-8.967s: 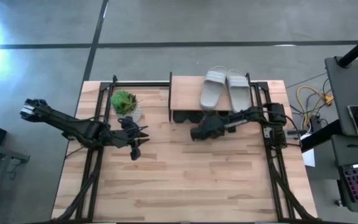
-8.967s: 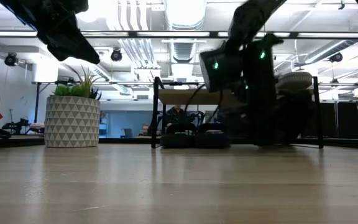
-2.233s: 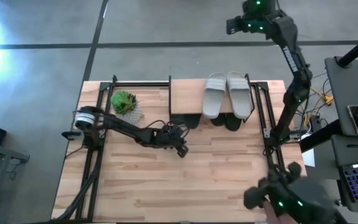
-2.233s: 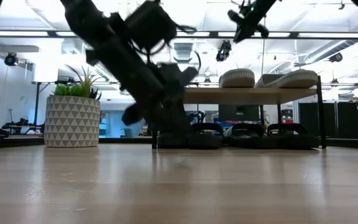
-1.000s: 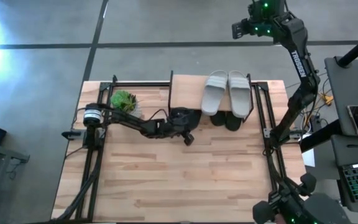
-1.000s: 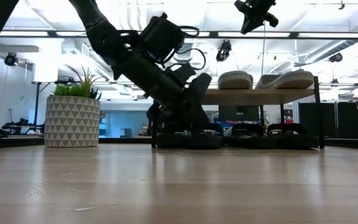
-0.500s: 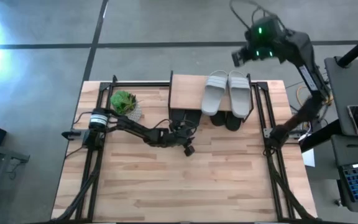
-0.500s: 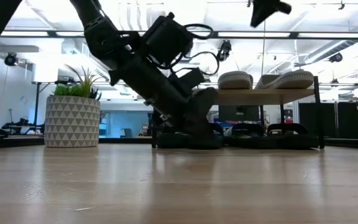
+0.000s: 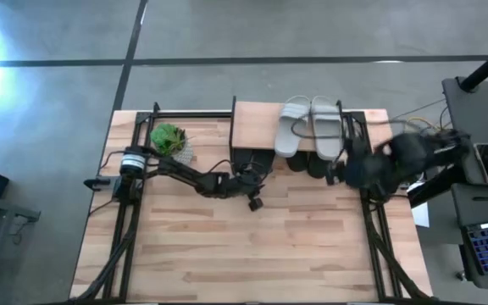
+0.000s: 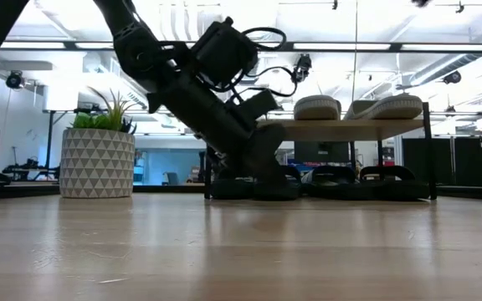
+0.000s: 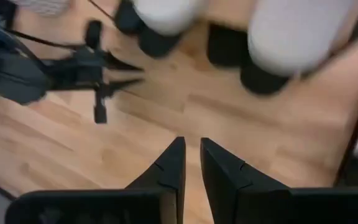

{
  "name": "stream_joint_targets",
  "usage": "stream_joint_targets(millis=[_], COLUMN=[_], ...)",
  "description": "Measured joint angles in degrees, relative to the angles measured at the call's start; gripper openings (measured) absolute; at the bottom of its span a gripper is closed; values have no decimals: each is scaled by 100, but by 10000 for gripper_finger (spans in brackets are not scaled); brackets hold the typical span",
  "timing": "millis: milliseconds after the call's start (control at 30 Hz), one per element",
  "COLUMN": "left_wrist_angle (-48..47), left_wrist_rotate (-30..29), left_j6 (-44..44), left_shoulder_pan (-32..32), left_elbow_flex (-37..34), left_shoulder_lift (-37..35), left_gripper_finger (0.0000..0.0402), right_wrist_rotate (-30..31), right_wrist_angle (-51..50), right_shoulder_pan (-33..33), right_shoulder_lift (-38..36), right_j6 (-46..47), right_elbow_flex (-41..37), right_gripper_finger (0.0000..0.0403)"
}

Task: Pick and place slides into the shelf
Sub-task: Put the black slipper under the shelf

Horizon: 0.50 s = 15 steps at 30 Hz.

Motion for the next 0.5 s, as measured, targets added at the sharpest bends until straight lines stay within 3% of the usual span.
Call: stream_joint_targets(millis=[100, 233, 500], left_wrist_angle=[0, 11, 6], left_wrist_rotate=[25, 85, 134], left_j6=[404, 945, 1426], left_shoulder_pan=[72, 116, 298], left_elbow_flex=[-7, -2, -2], left_shoulder_lift=[0, 0, 18], left_gripper_finger=[67, 67, 67], right_wrist_rotate=[77, 44, -504], right_wrist_angle=[33, 86, 470], right_shoulder_pan=[913, 1604, 1877], right_shoulder_lift=[105, 451, 1281], right_j6=[1461, 2564, 2598], right_elbow_flex=[-624, -1146, -1430], right_gripper_finger=[43, 43, 43])
